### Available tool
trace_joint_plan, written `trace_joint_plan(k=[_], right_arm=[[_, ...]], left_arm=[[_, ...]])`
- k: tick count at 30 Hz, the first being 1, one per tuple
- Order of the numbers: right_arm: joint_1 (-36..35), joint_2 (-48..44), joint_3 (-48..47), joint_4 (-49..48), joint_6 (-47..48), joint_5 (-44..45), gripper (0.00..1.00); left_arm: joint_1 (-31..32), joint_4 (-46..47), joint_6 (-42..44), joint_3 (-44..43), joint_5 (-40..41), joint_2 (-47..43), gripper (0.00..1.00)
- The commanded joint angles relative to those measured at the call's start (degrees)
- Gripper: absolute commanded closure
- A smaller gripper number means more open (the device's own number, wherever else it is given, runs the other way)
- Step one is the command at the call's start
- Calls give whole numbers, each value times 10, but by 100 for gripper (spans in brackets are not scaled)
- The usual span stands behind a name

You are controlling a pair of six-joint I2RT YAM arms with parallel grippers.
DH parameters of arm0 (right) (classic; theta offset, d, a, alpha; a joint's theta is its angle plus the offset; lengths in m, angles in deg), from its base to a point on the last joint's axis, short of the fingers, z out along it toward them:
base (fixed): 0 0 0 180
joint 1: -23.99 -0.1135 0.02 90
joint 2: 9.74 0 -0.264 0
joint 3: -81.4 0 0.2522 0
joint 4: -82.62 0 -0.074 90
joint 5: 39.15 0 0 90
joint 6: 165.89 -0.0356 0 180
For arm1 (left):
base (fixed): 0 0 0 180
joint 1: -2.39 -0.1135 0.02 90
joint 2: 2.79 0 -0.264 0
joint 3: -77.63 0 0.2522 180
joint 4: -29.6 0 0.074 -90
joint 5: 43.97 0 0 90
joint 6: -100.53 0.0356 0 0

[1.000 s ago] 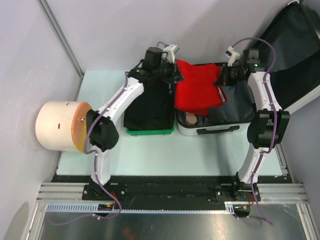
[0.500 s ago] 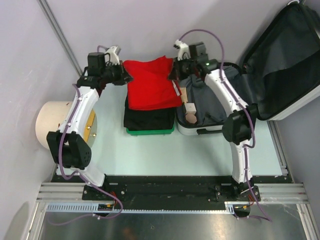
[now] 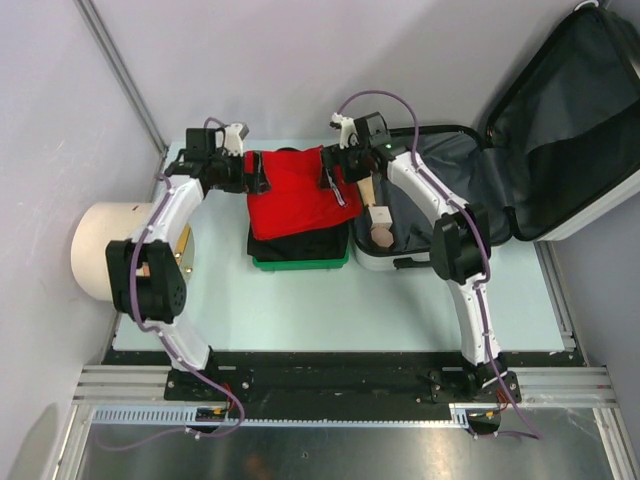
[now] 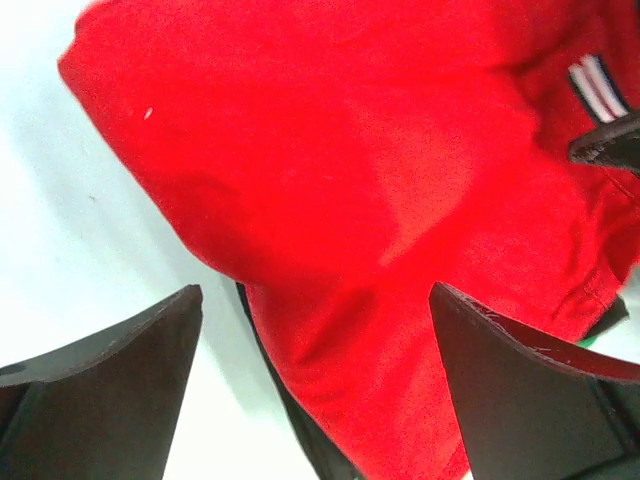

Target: Open, take out, and arrange the luggage

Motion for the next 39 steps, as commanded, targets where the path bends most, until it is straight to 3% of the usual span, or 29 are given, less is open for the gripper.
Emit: trace_joint_plan(k=[1, 5, 9, 13, 19, 26, 29, 30, 34, 39], right_arm=[[33, -88, -9, 33, 12, -34, 3], [71, -148, 15, 26, 19, -49, 0], [122, -188, 35, 40, 47, -55, 0], [165, -199, 33, 78, 64, -48, 0], [211, -234, 82, 83, 62, -52, 0], [232, -257, 113, 83, 60, -60, 0], [239, -254, 108, 85, 60, -59, 0], [241, -253, 106, 86, 60, -58, 0], [251, -250, 101, 96, 62, -63, 1], [257, -247, 104, 97, 64, -73, 1]], left_arm=[[3, -10, 179, 5, -69, -160, 0], [53, -66, 338, 79, -82, -255, 1], [204, -88, 397, 154, -13, -287, 11], [295, -90, 385, 169, 14, -235, 35], [368, -80, 389, 158, 42, -114, 44], [370, -23, 397, 155, 99, -7, 45], [347, -12, 384, 153, 103, 27, 58], [334, -12, 377, 150, 99, 32, 72], [252, -12, 363, 150, 119, 24, 99], [139, -13, 414, 158, 145, -4, 100]])
